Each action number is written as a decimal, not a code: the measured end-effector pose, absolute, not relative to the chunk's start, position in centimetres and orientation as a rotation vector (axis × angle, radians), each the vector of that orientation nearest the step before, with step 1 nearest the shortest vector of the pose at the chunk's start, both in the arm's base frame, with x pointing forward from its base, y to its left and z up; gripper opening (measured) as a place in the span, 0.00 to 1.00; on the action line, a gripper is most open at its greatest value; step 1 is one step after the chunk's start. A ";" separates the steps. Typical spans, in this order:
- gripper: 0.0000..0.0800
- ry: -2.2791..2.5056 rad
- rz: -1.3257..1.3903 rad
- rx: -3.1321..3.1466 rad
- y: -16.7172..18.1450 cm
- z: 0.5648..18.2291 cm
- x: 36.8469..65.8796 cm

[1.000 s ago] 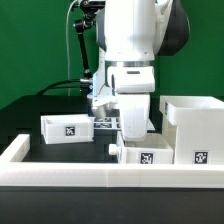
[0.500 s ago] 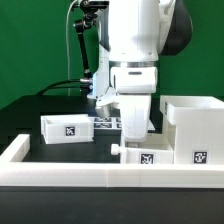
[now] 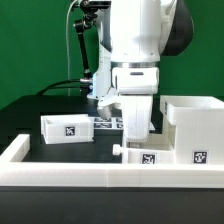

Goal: Assemble drawer

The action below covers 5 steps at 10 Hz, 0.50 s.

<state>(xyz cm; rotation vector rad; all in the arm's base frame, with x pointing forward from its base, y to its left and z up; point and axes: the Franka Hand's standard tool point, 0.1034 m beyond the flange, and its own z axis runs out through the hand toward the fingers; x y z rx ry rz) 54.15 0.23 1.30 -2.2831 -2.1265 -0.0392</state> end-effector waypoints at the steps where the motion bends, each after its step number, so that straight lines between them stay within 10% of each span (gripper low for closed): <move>1: 0.05 -2.130 -0.039 -2.277 0.5 1.2 54.1; 5: 0.05 -2.125 -0.029 -2.272 1.4 1.2 54.5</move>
Offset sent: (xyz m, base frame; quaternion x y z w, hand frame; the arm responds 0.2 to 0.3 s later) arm 0.0141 0.0104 0.0003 0.0063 -0.0235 -0.0224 0.9995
